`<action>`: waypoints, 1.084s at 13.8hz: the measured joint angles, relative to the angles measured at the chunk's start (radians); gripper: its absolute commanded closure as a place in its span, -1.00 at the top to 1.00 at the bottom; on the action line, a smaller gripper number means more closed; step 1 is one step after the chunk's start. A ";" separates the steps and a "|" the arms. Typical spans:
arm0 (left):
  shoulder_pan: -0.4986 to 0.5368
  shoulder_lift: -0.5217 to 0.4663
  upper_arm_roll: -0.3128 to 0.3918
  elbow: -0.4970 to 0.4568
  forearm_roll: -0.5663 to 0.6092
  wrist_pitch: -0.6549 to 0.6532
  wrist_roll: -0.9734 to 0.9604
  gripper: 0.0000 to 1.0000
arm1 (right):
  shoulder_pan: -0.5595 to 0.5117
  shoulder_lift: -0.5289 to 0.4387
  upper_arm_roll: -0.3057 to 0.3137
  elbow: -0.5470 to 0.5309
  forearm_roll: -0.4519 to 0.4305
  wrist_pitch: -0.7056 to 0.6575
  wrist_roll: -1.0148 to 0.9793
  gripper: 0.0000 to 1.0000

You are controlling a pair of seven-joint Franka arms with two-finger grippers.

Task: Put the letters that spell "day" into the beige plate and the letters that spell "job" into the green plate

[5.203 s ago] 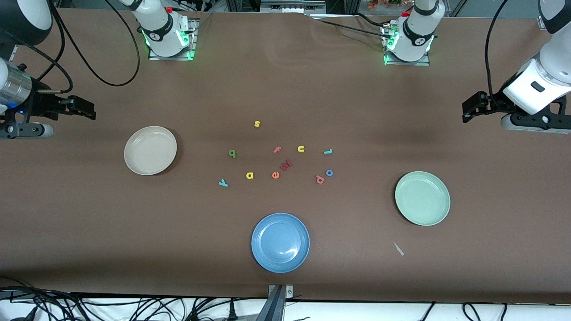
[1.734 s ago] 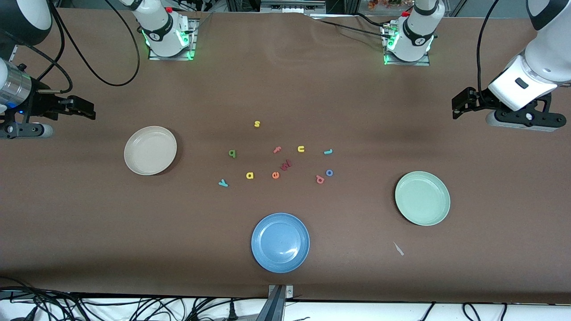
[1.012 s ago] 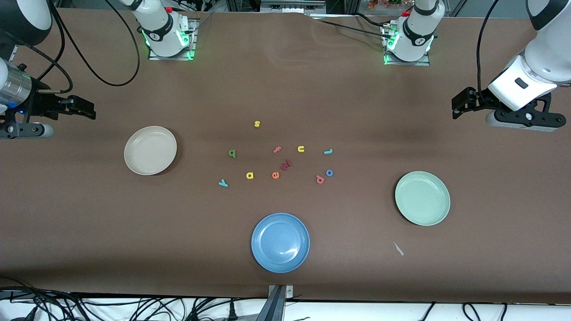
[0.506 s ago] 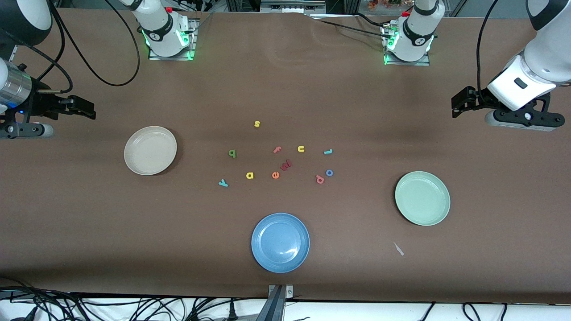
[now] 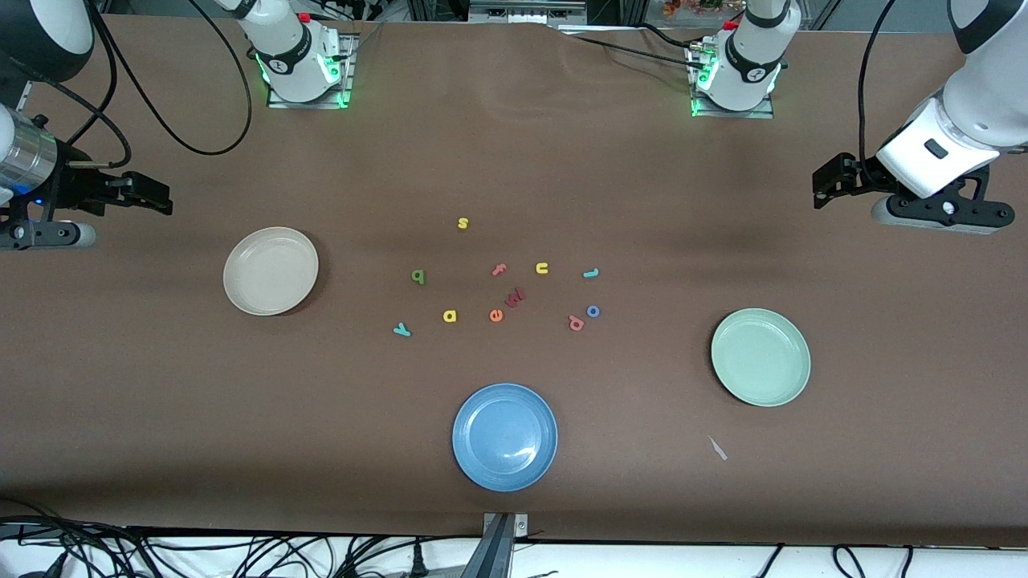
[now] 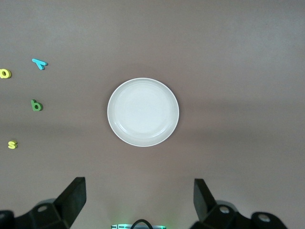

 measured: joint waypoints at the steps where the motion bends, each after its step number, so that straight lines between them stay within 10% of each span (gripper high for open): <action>1: 0.000 0.000 0.000 0.000 0.000 0.000 0.000 1.00 | 0.000 0.000 0.000 0.000 0.000 0.000 0.000 1.00; 15: 0.000 0.000 -0.001 0.000 0.000 0.000 0.000 1.00 | 0.004 0.002 0.003 -0.004 0.001 -0.022 -0.002 1.00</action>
